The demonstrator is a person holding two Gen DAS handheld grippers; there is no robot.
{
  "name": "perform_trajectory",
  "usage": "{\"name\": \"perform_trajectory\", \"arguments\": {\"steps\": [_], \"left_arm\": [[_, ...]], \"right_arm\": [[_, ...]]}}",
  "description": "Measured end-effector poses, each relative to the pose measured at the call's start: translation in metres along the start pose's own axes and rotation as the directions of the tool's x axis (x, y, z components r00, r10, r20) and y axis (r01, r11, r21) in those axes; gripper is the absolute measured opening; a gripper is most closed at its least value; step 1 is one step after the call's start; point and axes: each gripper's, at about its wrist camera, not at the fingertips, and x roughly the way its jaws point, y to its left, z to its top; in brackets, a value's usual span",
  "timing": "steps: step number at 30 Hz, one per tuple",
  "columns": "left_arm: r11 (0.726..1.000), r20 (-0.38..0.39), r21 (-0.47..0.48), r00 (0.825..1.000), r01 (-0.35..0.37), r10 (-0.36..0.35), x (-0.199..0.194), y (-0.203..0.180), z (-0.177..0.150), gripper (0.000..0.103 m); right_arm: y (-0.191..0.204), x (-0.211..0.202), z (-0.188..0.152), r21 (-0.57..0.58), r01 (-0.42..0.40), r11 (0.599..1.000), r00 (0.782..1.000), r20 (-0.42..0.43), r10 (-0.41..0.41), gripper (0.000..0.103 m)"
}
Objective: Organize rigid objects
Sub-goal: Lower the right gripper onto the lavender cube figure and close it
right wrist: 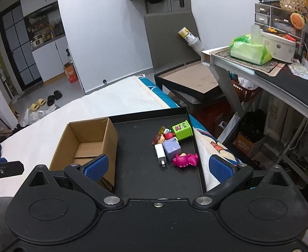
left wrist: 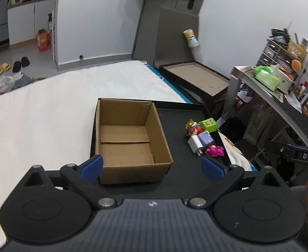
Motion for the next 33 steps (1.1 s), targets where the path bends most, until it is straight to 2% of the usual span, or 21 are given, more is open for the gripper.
{"name": "perform_trajectory", "arguments": {"steps": [7,15,24,33], "left_arm": [[0.999,-0.034,-0.042,0.999,-0.021,0.02,0.025,0.016,0.008,0.095],[0.993,-0.079,-0.101,0.996,-0.052,0.044,0.054,0.038,0.013,0.073],[0.98,-0.15,-0.175,0.986,-0.096,0.07,0.087,0.068,0.013,0.055],[0.975,-0.201,-0.19,0.977,-0.115,0.076,0.118,0.077,0.012,0.05]], "right_arm": [[-0.001,0.033,0.012,0.006,-0.008,1.0,0.998,-0.055,0.008,0.099],[-0.005,0.072,0.02,0.023,-0.029,0.999,0.991,-0.134,0.032,0.087],[-0.016,0.127,0.031,0.045,-0.018,0.999,0.973,-0.227,0.028,0.072],[-0.026,0.175,0.041,0.02,-0.006,1.0,0.951,-0.308,0.012,0.067]]}}
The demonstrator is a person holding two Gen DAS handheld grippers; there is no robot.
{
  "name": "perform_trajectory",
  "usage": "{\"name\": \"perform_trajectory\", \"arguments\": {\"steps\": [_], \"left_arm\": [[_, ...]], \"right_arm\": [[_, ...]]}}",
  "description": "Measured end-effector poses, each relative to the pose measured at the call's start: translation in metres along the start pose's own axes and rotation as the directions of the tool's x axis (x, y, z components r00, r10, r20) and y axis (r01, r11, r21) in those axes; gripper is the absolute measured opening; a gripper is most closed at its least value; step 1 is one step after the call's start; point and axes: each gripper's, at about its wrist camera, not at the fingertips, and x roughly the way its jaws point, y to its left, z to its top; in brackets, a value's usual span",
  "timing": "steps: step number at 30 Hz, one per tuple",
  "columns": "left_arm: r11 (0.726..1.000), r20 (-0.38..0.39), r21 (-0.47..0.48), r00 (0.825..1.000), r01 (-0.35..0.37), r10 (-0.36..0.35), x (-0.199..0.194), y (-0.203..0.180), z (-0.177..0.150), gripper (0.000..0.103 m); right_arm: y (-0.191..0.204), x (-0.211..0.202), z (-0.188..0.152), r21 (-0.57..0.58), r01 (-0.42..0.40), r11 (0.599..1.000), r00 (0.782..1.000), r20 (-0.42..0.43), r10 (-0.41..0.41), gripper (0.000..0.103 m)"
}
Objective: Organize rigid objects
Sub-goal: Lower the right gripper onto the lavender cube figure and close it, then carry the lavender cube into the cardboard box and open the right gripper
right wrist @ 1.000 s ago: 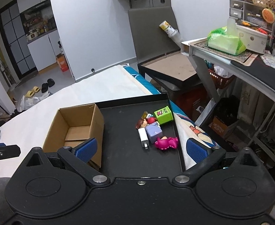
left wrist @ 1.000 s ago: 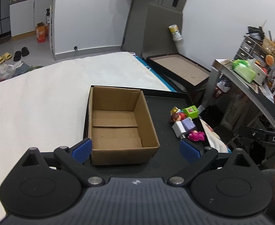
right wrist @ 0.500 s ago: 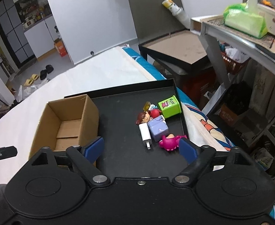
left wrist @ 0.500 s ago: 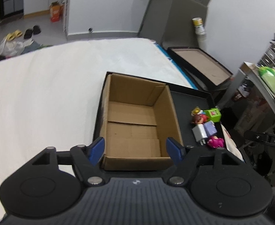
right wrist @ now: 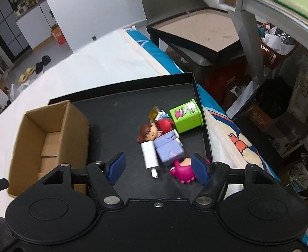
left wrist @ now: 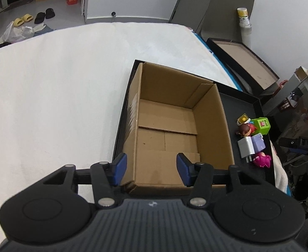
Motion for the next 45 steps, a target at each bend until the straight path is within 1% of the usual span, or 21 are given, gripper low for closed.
{"name": "perform_trajectory", "arguments": {"steps": [5,7,9,10,13,16,18,20,21,22,23,25,26,30,33,37,40,45], "left_arm": [[1.0,-0.016,-0.01,1.0,-0.019,0.019,0.013,0.008,-0.002,0.047],[1.0,-0.027,-0.004,0.999,-0.024,0.024,0.018,0.01,-0.004,0.044],[1.0,-0.037,0.002,0.999,-0.029,0.029,0.023,0.013,-0.008,0.042],[0.999,-0.042,0.004,0.999,-0.033,0.033,0.026,0.014,-0.009,0.042],[0.999,-0.047,-0.002,0.998,-0.036,0.036,0.031,0.019,-0.012,0.039],[0.999,-0.051,-0.026,0.998,-0.026,0.025,0.034,0.024,-0.013,0.035],[0.999,-0.042,-0.028,0.999,-0.028,0.027,0.036,0.023,-0.014,0.027],[0.999,-0.037,-0.029,0.999,-0.028,0.026,0.039,0.023,-0.016,0.024],[0.999,-0.034,-0.032,0.999,-0.03,0.029,0.04,0.023,-0.016,0.02],[0.999,-0.032,-0.041,0.999,-0.033,0.032,0.041,0.024,-0.017,0.018],[0.998,-0.03,-0.051,0.999,-0.025,0.024,0.041,0.025,-0.016,0.017],[0.998,-0.026,-0.059,1.0,-0.02,0.018,0.04,0.026,-0.017,0.017],[0.998,-0.023,-0.057,1.0,-0.019,0.018,0.04,0.026,-0.018,0.017],[0.997,-0.019,-0.083,1.0,-0.005,0.003,0.039,0.03,-0.019,0.018],[0.995,-0.017,-0.1,1.0,0.004,-0.005,0.038,0.034,-0.019,0.018],[0.995,-0.017,-0.098,1.0,0.009,-0.01,0.037,0.034,-0.018,0.018],[0.995,-0.023,-0.096,1.0,0.013,-0.015,0.038,0.035,-0.016,0.018],[0.998,-0.024,-0.068,1.0,0.011,-0.013,0.037,0.035,-0.016,0.018]], "right_arm": [[-0.005,0.025,0.013,-0.056,0.006,0.998,0.999,-0.052,-0.009,0.067],[-0.006,0.035,0.014,-0.068,0.01,0.998,0.998,-0.059,-0.014,0.067],[-0.009,0.045,0.014,-0.056,-0.018,0.998,0.998,-0.066,0.014,0.059],[-0.011,0.05,0.013,-0.059,-0.034,0.998,0.997,-0.07,0.03,0.059],[-0.008,0.06,0.012,-0.11,-0.005,0.994,0.998,-0.065,-0.002,0.059],[-0.014,0.071,0.012,-0.097,-0.004,0.995,0.995,-0.102,-0.006,0.059],[-0.013,0.073,0.011,-0.118,0.008,0.993,0.995,-0.099,-0.019,0.059],[-0.013,0.078,0.01,-0.127,0.022,0.992,0.994,-0.102,-0.036,0.058],[-0.013,0.08,0.009,-0.13,0.027,0.991,0.994,-0.105,-0.041,0.057],[-0.013,0.082,0.009,-0.132,0.021,0.991,0.994,-0.105,-0.035,0.057],[-0.012,0.086,0.01,-0.137,0.021,0.99,0.993,-0.108,-0.036,0.056],[-0.012,0.091,0.009,-0.143,0.025,0.989,0.993,-0.111,-0.041,0.049],[-0.012,0.093,0.009,-0.141,0.02,0.99,0.993,-0.115,-0.037,0.043],[-0.01,0.092,0.005,-0.159,0.021,0.987,0.995,-0.093,-0.036,0.042],[-0.012,0.09,0.004,-0.152,0.027,0.988,0.996,-0.084,-0.04,0.042],[-0.013,0.082,0.002,-0.135,0.039,0.99,0.997,-0.067,-0.048,0.041],[-0.007,0.075,0.001,-0.146,0.037,0.989,0.997,-0.063,-0.046,0.041],[0.0,0.063,0.0,-0.146,0.049,0.988,0.996,-0.06,-0.058,0.041]]}}
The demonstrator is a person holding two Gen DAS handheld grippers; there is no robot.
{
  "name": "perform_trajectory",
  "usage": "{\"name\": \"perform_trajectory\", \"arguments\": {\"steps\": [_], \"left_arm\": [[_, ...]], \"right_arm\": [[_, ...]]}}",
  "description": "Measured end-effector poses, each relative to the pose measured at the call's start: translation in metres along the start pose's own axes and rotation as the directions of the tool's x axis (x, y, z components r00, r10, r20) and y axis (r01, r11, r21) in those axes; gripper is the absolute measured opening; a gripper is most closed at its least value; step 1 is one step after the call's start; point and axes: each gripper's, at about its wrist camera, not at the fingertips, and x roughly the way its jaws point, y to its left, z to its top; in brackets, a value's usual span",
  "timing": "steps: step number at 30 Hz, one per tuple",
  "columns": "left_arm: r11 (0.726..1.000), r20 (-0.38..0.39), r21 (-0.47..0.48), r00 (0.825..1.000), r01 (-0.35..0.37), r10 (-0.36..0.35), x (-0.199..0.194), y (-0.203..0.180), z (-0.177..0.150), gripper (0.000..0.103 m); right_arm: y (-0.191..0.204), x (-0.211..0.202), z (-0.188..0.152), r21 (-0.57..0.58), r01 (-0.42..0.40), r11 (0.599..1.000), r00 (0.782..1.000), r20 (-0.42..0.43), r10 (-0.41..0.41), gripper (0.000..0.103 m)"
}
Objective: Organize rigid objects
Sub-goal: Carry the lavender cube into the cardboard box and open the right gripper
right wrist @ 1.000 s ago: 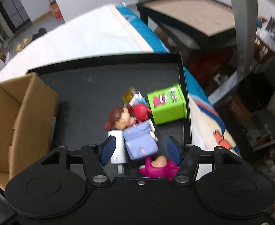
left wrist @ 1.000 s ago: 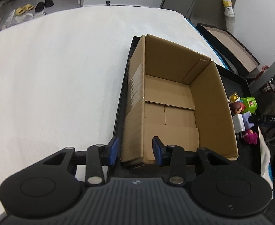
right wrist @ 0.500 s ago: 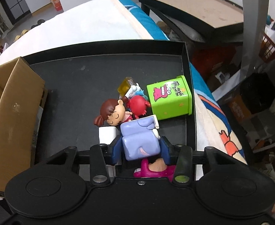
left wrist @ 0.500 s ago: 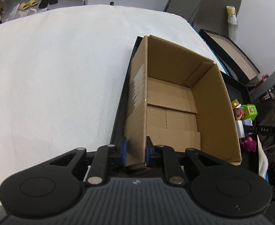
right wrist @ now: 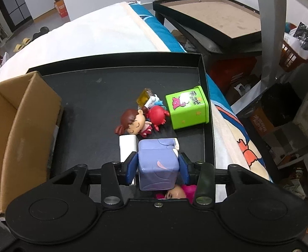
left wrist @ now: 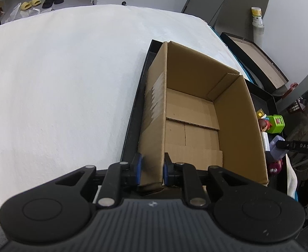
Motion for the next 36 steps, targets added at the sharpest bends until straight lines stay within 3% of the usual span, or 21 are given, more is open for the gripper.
{"name": "perform_trajectory", "arguments": {"steps": [6,22,36], "left_arm": [[1.0,0.0,0.002,1.0,0.011,-0.011,0.002,0.001,0.001,0.018],[0.998,0.005,0.002,0.998,0.056,-0.056,0.0,0.008,0.0,0.021],[0.995,-0.004,0.008,0.995,0.097,-0.097,0.001,0.015,0.001,0.021]], "right_arm": [[0.01,-0.019,0.007,0.013,-0.004,1.0,1.0,0.009,0.004,0.041],[0.076,-0.074,0.043,-0.094,-0.041,0.995,0.995,0.09,0.049,0.041],[0.148,-0.078,0.059,-0.177,-0.101,0.979,0.987,0.107,0.122,0.041]]}}
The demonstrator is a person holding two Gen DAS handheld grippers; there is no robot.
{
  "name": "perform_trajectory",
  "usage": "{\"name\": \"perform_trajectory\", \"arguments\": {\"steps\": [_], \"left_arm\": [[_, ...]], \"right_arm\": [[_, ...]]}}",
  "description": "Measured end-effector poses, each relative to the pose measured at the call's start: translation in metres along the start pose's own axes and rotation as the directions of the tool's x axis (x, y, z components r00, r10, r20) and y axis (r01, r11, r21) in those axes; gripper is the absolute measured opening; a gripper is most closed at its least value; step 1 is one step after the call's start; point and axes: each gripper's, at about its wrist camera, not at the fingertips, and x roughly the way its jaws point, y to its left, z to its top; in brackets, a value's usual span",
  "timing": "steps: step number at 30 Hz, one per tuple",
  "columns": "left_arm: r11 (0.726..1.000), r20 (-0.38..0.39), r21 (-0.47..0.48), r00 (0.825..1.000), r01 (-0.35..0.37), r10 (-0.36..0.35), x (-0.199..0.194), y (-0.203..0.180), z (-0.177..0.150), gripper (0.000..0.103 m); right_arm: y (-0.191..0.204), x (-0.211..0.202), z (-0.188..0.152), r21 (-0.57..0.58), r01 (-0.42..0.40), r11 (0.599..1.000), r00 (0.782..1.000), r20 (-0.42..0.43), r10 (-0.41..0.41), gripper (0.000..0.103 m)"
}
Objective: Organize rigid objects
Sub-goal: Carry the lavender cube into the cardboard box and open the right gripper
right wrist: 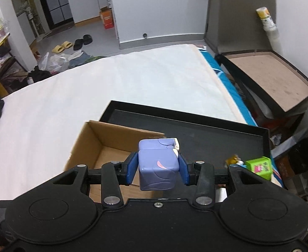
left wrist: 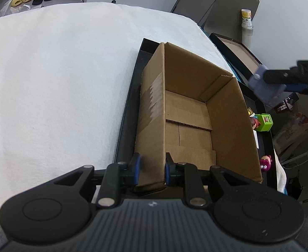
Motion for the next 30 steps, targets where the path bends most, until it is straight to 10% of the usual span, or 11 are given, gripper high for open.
{"name": "perform_trajectory", "arguments": {"steps": [30], "left_arm": [[0.997,0.003,-0.026,0.998,0.069,-0.069,0.006,0.015,0.003,0.022]], "right_arm": [[0.077,0.077,-0.006,-0.012,-0.052,0.999,0.995,-0.081,0.051,0.043]]}}
